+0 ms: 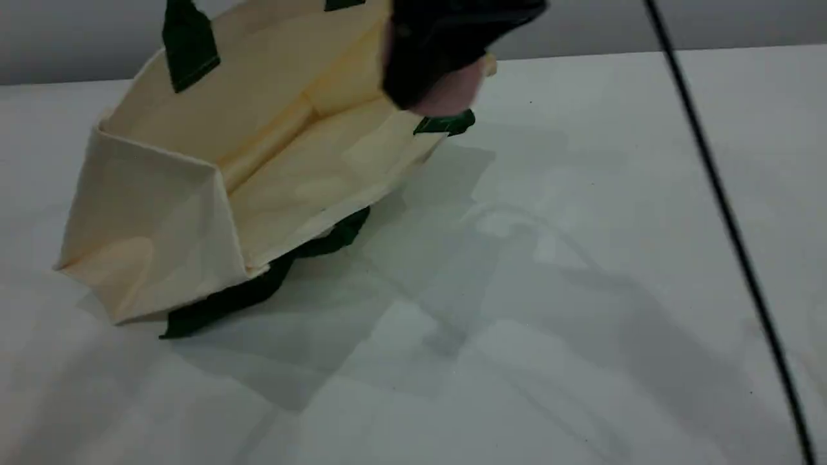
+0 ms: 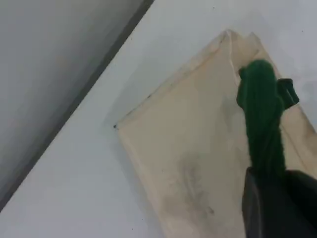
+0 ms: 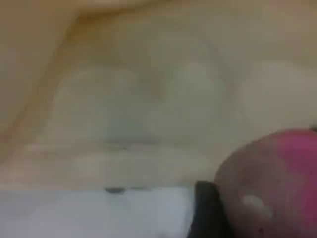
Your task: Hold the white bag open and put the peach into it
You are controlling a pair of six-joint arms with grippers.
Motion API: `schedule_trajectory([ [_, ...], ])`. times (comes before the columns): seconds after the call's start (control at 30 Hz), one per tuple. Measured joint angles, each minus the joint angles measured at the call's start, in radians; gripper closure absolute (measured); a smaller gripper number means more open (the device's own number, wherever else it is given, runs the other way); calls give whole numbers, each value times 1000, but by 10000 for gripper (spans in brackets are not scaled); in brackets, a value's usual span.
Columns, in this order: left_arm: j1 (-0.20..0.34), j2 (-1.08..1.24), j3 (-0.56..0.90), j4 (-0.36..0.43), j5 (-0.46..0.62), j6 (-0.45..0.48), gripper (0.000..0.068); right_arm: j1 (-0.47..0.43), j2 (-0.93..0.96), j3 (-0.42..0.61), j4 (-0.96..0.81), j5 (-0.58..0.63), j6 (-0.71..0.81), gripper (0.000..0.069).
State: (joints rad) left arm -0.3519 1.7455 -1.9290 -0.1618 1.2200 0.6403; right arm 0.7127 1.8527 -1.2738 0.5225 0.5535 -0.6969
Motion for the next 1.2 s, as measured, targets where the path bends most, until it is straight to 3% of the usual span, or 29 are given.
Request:
schedule_trajectory([
  [0.37, 0, -1, 1, -28, 3, 5, 595, 53, 66, 0, 243, -109, -217, 272],
  [0.77, 0, -1, 1, -31, 2, 5, 595, 155, 204, -16, 563, -356, -538, 272],
  [0.97, 0, -1, 1, -33, 1, 5, 595, 164, 285, -86, 692, -361, -666, 272],
  [1.2, 0, -1, 1, -33, 1, 5, 595, 165, 352, -150, 749, -354, -683, 272],
])
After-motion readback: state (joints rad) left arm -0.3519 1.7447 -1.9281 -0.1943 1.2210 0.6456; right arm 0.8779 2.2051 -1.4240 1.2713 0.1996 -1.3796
